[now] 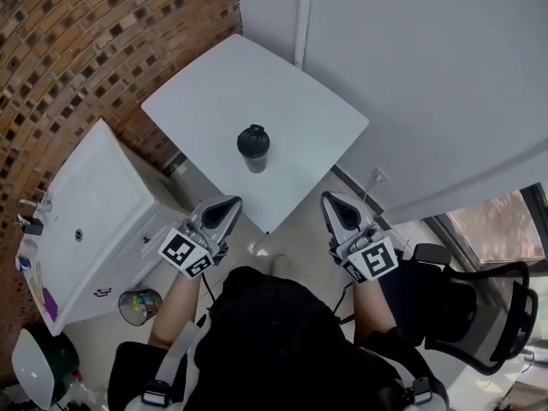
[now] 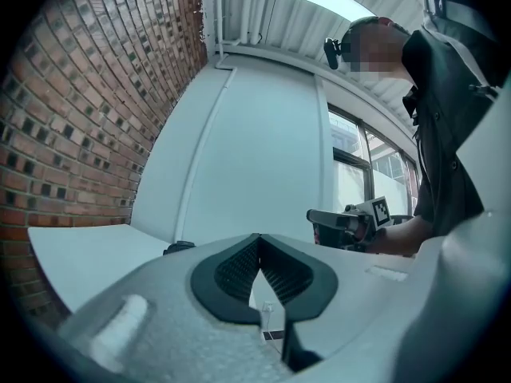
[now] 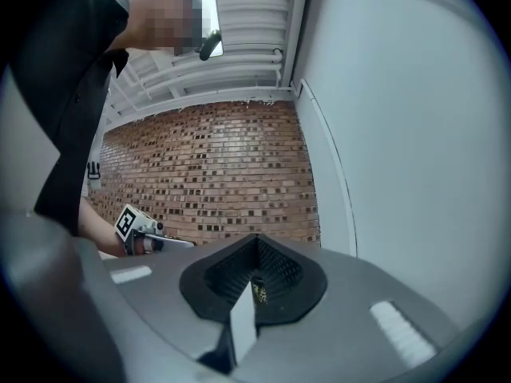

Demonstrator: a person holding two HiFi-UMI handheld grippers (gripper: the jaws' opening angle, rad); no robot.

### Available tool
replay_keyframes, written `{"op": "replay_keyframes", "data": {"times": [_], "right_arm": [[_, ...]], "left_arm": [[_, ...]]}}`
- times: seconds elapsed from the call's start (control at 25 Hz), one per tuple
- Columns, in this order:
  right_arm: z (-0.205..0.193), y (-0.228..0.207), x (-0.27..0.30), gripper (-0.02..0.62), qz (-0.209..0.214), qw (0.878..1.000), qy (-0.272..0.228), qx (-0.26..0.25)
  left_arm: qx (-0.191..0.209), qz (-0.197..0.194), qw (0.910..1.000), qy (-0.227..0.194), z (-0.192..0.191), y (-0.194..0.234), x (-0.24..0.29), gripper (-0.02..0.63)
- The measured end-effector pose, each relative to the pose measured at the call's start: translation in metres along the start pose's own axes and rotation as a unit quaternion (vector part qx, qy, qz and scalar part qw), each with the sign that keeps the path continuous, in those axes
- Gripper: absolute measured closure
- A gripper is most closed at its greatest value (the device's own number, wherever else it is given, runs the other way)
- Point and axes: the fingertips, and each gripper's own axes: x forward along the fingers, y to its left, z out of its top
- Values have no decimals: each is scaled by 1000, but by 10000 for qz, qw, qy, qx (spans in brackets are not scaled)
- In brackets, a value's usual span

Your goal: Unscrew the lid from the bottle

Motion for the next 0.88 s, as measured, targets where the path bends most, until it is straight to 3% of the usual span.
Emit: {"op": "replay_keyframes", "data": {"times": [0.4,0.88], "right_arm": [[-29,-2,60,591,444,9985,288,146],[-36,-20,113,591,274,9984,325,386]], "left_arm": [[-126,229,9995,199,-17,42,-4,603],[-115,229,9995,173,3,99,-8,603]]}}
